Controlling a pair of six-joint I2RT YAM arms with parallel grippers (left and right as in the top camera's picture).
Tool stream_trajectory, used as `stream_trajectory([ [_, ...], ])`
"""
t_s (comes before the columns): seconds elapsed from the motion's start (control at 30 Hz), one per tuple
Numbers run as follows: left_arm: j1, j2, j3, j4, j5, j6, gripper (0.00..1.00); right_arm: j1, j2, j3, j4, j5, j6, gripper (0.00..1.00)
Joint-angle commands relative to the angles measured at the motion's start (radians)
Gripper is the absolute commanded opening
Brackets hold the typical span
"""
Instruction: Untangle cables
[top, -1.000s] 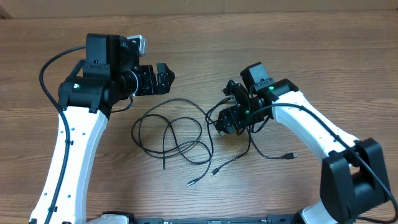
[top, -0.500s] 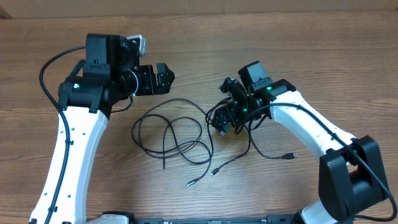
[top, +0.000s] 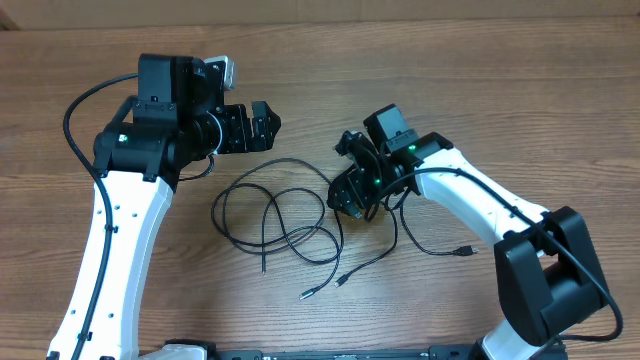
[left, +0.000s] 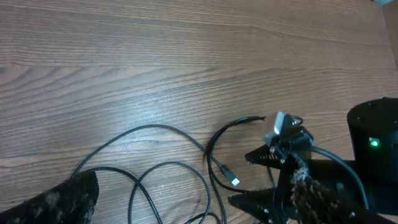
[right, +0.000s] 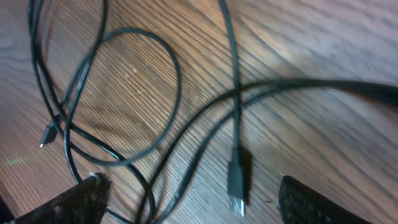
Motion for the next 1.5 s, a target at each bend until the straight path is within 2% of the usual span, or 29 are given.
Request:
stream_trajectory([
  [0.0,0.004,0.008,0.008,0.002,-0.007,0.012,1.0,0.032,0.01,-0.003,0.023,-0.001,-0.006,0.8],
  [0.27,0.004,0.008,0.008,0.002,-0.007,0.012,1.0,0.053,0.036,-0.004,0.01,0.024,-0.006,0.63],
  [0.47,0.004,0.008,0.008,0.002,-0.008,0.012,1.0,0.053,0.045,-0.004,-0.009,0.029,-0.006,0.54],
  [0.5,0.004,0.008,0.008,0.002,-0.007,0.012,1.0,0.053,0.045,-0.004,-0.013,0.037,-0.006,0.37],
  [0.57,0.004,0.008,0.008,0.002,-0.008,0.012,1.0,0.053,0.046,-0.004,-0.017,0.047,-0.006,0.19],
  [0.6,0.004,0.008,0.008,0.002,-0.007,0.012,0.99,0.053,0.046,-0.004,-0.021,0.048,-0.006,0.11],
  [0.67,0.004,0.008,0.008,0.002,-0.007,0.012,1.0,0.053,0.046,-0.004,-0.029,0.047,-0.006,0.04],
  [0.9,0.004,0.008,0.008,0.002,-0.007,0.012,1.0,0.042,0.046,0.043,-0.122,0.043,0.014,0.04],
  [1.13,0.004,0.008,0.008,0.002,-0.008,0.012,1.0,0.004,0.046,0.43,-0.453,0.044,0.013,0.04],
  [1.23,0.004,0.008,0.008,0.002,-0.007,0.012,1.0,0.002,0.046,0.701,-0.584,0.076,0.013,0.04],
  [1.47,0.004,0.008,0.008,0.002,-0.008,0.012,1.0,0.002,0.046,1.054,-0.688,0.191,0.025,0.04],
])
